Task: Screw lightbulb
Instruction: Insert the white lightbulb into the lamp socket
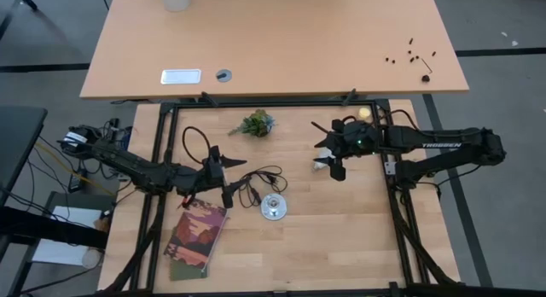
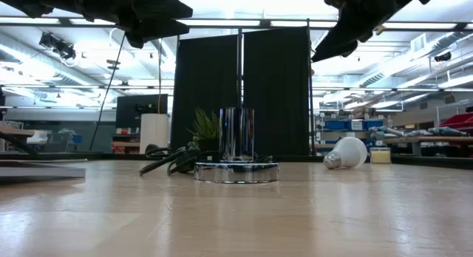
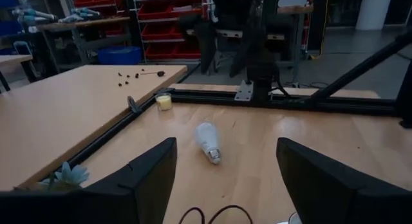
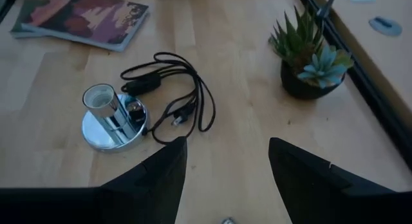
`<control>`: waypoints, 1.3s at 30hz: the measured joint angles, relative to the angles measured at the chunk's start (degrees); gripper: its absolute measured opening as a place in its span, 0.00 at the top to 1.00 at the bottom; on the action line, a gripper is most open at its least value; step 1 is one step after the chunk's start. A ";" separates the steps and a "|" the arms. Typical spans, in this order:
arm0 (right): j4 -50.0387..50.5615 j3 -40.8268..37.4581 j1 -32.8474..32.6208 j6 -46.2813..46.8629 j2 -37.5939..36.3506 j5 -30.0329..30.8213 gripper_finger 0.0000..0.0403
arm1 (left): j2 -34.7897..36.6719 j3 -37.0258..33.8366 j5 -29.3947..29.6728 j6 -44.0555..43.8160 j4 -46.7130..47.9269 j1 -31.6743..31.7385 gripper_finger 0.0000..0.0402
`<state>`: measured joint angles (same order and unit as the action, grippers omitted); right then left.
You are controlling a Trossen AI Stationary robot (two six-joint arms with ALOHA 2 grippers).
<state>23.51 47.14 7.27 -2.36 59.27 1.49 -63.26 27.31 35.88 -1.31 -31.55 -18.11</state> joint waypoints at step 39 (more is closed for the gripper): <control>21.22 9.41 -3.05 -1.80 7.06 0.54 0.29 | -19.57 2.16 -4.05 -21.53 6.44 -8.61 0.48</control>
<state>44.72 56.56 4.22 -4.16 66.32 2.02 -82.84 29.47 31.83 -22.84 -25.11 -26.72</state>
